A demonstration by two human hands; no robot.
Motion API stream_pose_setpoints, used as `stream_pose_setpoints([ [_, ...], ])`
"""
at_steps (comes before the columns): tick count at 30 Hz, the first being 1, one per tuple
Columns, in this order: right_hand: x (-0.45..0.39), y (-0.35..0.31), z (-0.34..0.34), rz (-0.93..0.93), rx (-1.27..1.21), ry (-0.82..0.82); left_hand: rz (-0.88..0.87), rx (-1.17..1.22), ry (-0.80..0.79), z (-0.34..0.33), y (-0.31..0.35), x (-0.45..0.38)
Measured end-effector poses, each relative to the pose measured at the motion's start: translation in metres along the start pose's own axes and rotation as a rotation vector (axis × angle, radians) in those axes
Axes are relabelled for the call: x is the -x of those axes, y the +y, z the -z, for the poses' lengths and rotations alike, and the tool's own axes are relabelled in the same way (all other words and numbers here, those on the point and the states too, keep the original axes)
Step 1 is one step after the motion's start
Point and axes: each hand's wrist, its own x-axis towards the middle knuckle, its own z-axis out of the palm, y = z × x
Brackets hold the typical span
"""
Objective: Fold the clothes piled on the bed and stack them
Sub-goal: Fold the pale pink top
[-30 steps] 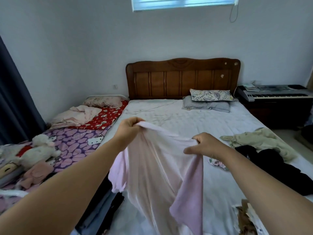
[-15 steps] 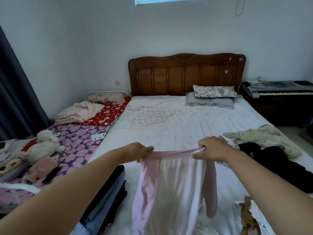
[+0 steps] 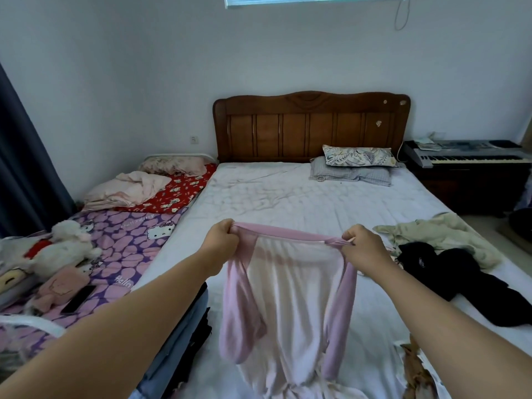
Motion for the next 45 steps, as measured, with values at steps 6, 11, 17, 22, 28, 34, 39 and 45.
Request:
stream_pose_setpoints([
  [6, 0.008, 0.000, -0.011, -0.104, -0.431, -0.091, -0.017, 0.295, -0.058, 0.012, 0.002, 0.000],
  [11, 0.011, -0.010, -0.001, 0.068, -0.520, -0.176, -0.311, -0.839, -0.263, 0.025, -0.007, -0.004],
  [17, 0.008, -0.012, -0.005, 0.214, 0.690, -0.420, -0.165, -1.269, -0.138, 0.028, -0.027, -0.013],
  [22, 0.011, 0.002, -0.019, 0.046, 0.128, -0.388, 0.035, -0.290, -0.248, 0.026, -0.045, -0.023],
  [28, 0.019, -0.004, -0.022, -0.038, -0.149, -0.396, 0.082, 0.129, -0.353, 0.015, -0.051, -0.013],
  [34, 0.033, 0.012, -0.047, 0.137, 0.954, -0.603, -0.323, -1.208, -0.741, 0.001, -0.100, -0.005],
  [39, 0.053, 0.057, -0.086, -0.140, 0.351, -0.692, -0.187, -0.926, -0.830, -0.026, -0.165, -0.003],
  [45, 0.072, 0.097, -0.121, -0.439, -0.490, -0.516, 0.289, 0.045, -0.930, -0.048, -0.191, 0.007],
])
